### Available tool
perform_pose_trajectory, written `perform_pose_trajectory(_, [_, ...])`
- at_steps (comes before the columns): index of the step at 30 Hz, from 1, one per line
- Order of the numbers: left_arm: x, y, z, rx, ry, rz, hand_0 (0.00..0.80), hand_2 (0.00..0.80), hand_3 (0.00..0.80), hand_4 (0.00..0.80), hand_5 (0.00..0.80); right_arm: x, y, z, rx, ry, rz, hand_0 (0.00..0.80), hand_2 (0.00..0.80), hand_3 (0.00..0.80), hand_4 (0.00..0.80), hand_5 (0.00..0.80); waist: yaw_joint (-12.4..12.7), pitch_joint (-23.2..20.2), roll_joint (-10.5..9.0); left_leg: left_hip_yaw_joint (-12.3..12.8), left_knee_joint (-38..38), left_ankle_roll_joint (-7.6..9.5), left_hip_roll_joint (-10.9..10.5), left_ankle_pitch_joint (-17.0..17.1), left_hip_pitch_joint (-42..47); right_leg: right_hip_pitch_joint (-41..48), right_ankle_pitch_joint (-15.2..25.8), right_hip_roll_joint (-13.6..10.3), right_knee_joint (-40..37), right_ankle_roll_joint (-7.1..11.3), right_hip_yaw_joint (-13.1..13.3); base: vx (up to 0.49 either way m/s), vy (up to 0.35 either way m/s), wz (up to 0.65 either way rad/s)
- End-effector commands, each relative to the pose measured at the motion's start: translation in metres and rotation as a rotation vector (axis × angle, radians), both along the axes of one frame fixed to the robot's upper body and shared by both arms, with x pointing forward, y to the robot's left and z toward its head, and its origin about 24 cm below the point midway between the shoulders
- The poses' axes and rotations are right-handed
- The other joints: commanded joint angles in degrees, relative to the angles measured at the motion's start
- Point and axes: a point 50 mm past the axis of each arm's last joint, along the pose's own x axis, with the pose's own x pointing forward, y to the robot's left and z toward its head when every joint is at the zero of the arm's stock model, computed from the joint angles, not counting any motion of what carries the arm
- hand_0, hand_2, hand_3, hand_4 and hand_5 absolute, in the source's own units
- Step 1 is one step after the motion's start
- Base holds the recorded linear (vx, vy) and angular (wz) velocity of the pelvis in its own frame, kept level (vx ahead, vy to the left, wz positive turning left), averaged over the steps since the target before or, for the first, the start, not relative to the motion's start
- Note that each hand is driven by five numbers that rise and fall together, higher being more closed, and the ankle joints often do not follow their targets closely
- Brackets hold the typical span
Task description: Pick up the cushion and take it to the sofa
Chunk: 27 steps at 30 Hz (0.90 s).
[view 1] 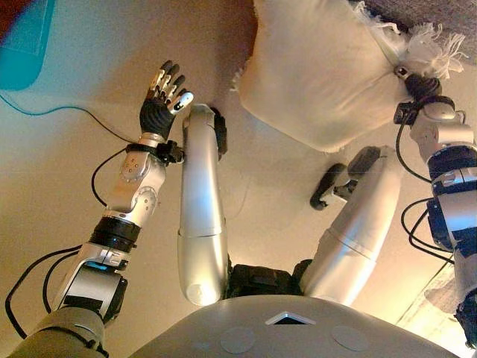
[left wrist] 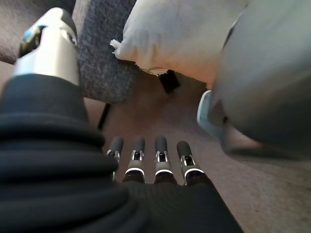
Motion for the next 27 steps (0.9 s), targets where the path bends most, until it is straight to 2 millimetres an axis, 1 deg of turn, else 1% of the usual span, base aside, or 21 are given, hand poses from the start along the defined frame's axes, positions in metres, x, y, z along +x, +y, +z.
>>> perform_pose_trajectory(1, [-0.002,0.004,0.011,-0.111,-0.091,0.017,0.0,0.0,0.0,0.0,0.0,0.005,0.0,0.042,-0.02,-0.23,-0.017,0.8,0.8,0.8,0.8,0.8,-0.91,-2.67,0.33,4.85,-2.37,7.0,2.03,-9.89,9.63,4.91,14.11,2.19,-16.4,-6.79,-4.05,-0.017,0.038,-0.2])
perform_pose_trajectory(3, [-0.003,0.006,0.011,-0.128,-0.102,0.034,0.0,0.0,0.0,0.0,0.0,0.004,0.006,0.042,-0.013,-0.277,0.004,0.8,0.8,0.8,0.8,0.8,-1.22,-3.6,-0.29,4.81,-7.51,6.7,2.58,-8.02,13.16,8.64,16.4,2.73,-22.26,-6.47,-4.91,-0.01,0.047,-0.32])
perform_pose_trajectory(7, [-0.006,0.012,0.009,-0.141,-0.096,0.063,0.0,0.0,0.0,0.0,0.0,0.0,0.014,0.041,-0.003,-0.338,0.028,0.8,0.8,0.8,0.8,0.8,-1.68,-4.96,-1.08,4.72,-14.95,6.06,3.03,-4.92,18.74,14.28,20.37,3.3,-30.62,-5.39,-6.06,0.017,0.025,-0.25])
perform_pose_trajectory(9, [-0.008,0.015,0.004,-0.139,-0.075,0.063,0.0,0.0,0.0,0.0,0.0,-0.004,0.015,0.041,-0.042,-0.353,0.024,0.8,0.8,0.8,0.8,0.8,-1.55,-6.04,-1.71,5.2,-21.42,5.91,3.37,-2.62,23.17,18.47,23.19,2.71,-36.48,-4.3,-7.25,0.067,-0.006,-0.04])
perform_pose_trajectory(10, [-0.01,0.016,0.0,-0.142,-0.055,0.056,0.0,0.0,0.0,0.0,0.0,-0.006,0.014,0.04,-0.07,-0.359,0.018,0.8,0.8,0.8,0.8,0.8,-1.35,-6.79,-2.24,5.74,-25.37,5.7,3.43,-1.26,26.24,21.65,24.86,2.38,-40.35,-3.7,-8.28,0.091,-0.01,0.02])
perform_pose_trajectory(12, [-0.016,0.019,-0.009,-0.133,-0.019,0.053,0.0,0.0,0.0,0.0,0.0,-0.011,0.014,0.037,-0.117,-0.354,0.013,0.8,0.8,0.8,0.8,0.8,-1.01,-7.93,-3.1,6.44,-31.34,5.35,3.21,0.62,31.08,26.63,27.22,2.04,-46.73,-2.95,-9.76,0.123,-0.012,-0.01])
perform_pose_trajectory(13, [-0.021,0.021,-0.016,-0.129,0.007,0.052,0.0,0.0,0.0,0.0,0.0,-0.014,0.014,0.036,-0.154,-0.352,0.018,0.8,0.8,0.8,0.8,0.8,-0.7,-8.6,-3.8,6.85,-34.91,5.09,2.91,1.68,34.21,29.91,28.67,1.95,-50.75,-2.56,-10.73,0.07,-0.026,-0.03])
perform_pose_trajectory(14, [-0.025,0.023,-0.024,-0.119,0.032,0.055,0.0,0.0,0.0,0.0,0.0,-0.017,0.014,0.034,-0.195,-0.347,0.017,0.8,0.8,0.8,0.8,0.8,-0.56,-9.2,-4.72,7.57,-39.47,5.23,2.48,5.0,36.85,33.01,32.01,1.68,-55.96,-2.74,-12.19,0.08,-0.043,-0.05])
perform_pose_trajectory(16, [-0.03,0.027,-0.034,-0.104,0.078,0.069,0.0,0.0,0.0,0.0,0.0,-0.021,0.015,0.03,-0.293,-0.316,0.021,0.8,0.8,0.8,0.8,0.8,-0.36,-10.26,-6.23,8.35,-43.97,4.54,1.92,5.96,41.18,38.05,34.21,1.9,-62.4,-1.9,-13.6,0.093,-0.063,-0.11])
perform_pose_trajectory(17, [-0.033,0.028,-0.038,-0.099,0.102,0.077,0.0,0.0,0.0,0.0,0.0,-0.022,0.015,0.03,-0.362,-0.295,0.01,0.8,0.8,0.8,0.8,0.8,-0.33,-10.8,-7.11,9.25,-46.3,4.28,1.8,6.6,43.28,40.7,35.47,2.12,-65.88,-1.43,-14.37,0.086,-0.071,-0.2])
perform_pose_trajectory(19, [-0.037,0.031,-0.044,-0.07,0.133,0.088,0.0,0.0,0.0,0.0,0.0,-0.025,0.017,0.027,-0.417,-0.275,-0.004,0.8,0.8,0.8,0.8,0.8,-0.31,-11.77,-8.67,10.52,-49.49,4.11,2.01,7.25,46.71,45.22,37.38,2.22,-71.22,-0.78,-15.47,0.07,-0.083,-0.22])
perform_pose_trajectory(21, [-0.041,0.03,-0.052,-0.062,0.171,0.09,0.0,0.0,0.0,0.0,0.0,-0.027,0.026,0.02,-0.426,-0.281,0.023,0.8,0.8,0.8,0.8,0.8,-0.51,-13.16,-10.0,11.66,-53.43,3.96,2.06,8.1,50.73,49.71,39.86,1.89,-77.02,0.11,-16.18,0.09,-0.059,-0.22])
perform_pose_trajectory(24, [-0.047,0.03,-0.059,-0.049,0.204,0.09,0.0,0.0,0.0,0.0,0.0,-0.034,0.038,0.007,-0.372,-0.293,0.027,0.8,0.8,0.8,0.8,0.8,-0.71,-15.02,-10.65,12.79,-57.63,4.2,1.5,9.08,55.78,54.33,41.67,1.47,-81.25,0.94,-16.54,0.122,0.016,-0.12])
perform_pose_trajectory(25, [-0.052,0.029,-0.065,-0.048,0.232,0.096,0.0,0.0,0.0,0.0,0.0,-0.041,0.043,-0.003,-0.277,-0.315,0.021,0.8,0.8,0.8,0.8,0.8,-1.11,-16.66,-10.68,13.39,-60.4,4.34,0.96,9.38,59.3,57.13,43.01,1.28,-84.0,1.31,-16.22,0.248,0.075,-0.09])
perform_pose_trajectory(26, [-0.056,0.029,-0.071,-0.045,0.253,0.103,0.0,0.0,0.0,0.0,0.0,-0.048,0.046,-0.014,-0.238,-0.309,0.033,0.8,0.8,0.8,0.8,0.8,-1.48,-18.06,-10.56,13.86,-62.45,4.48,0.68,9.64,61.98,59.27,43.69,1.41,-85.8,1.55,-15.81,0.282,0.111,-0.03])
perform_pose_trajectory(27, [-0.06,0.03,-0.075,-0.043,0.264,0.109,0.0,0.0,0.0,0.0,0.0,-0.055,0.049,-0.022,-0.247,-0.305,0.047,0.8,0.8,0.8,0.8,0.8,-1.93,-19.42,-10.54,14.2,-64.47,4.67,0.21,10.19,64.04,60.75,44.6,1.27,-87.53,1.81,-15.58,0.266,0.141,0.0])
